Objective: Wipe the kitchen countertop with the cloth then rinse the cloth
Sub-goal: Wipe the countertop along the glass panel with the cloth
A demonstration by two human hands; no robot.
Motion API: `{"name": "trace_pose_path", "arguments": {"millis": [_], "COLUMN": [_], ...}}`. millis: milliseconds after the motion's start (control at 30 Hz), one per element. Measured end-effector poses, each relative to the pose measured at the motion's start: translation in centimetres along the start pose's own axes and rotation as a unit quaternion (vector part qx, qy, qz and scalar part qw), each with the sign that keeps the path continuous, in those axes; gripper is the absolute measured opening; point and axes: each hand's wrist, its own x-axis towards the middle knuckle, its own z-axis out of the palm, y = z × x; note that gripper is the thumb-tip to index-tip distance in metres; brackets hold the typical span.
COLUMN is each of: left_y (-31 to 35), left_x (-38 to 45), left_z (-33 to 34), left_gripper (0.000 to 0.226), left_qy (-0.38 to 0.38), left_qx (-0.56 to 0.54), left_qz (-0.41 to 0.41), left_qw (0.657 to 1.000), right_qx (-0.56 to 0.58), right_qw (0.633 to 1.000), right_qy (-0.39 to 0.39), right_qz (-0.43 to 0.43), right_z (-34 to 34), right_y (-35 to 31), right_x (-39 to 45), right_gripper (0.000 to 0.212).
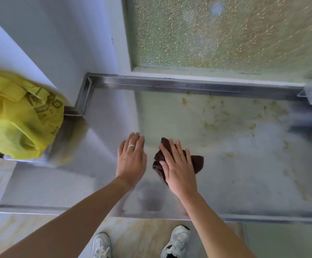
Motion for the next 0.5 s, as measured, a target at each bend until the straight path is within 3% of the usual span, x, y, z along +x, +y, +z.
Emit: {"name": "trace_pose_path", "arguments": {"millis": [167, 267, 333, 433, 500], "left_y": [2.3, 2.7, 2.7, 2.6, 2.5], "left_x": [1.5, 2.4, 3.2, 4.8, 5.9], "left_z": [1.1, 1.0, 0.9, 1.1, 1.3], "left_gripper": [0.043, 0.046, 0.047, 0.049, 0.050], "left_qy": [0.002, 0.007, 0.009, 0.002, -0.004], "left_qx": [-0.002, 0.006, 0.013, 0.028, 0.035], "left_qz": [-0.002, -0.003, -0.009, -0.021, -0.033], "left_qw": [1.000, 1.000, 1.000, 0.999, 0.999], "right_qx": [0.034, 0.082, 0.057, 0.010, 0.033], "right_qw": [0.998, 0.990, 0.992, 0.997, 0.997], "right_qy": [0.016, 0.089, 0.103, 0.040, 0.034], "right_qz": [0.046, 0.074, 0.037, -0.063, -0.065], "right_z": [-1.0, -2.0, -2.5, -1.6, -0.3], "right_y": [6.2, 6.8, 5.7, 4.0, 3.8], "right_x": [2.6, 3.3, 3.1, 2.7, 3.3], "right_gripper": [0.051, 0.048, 0.048, 0.050, 0.043]}}
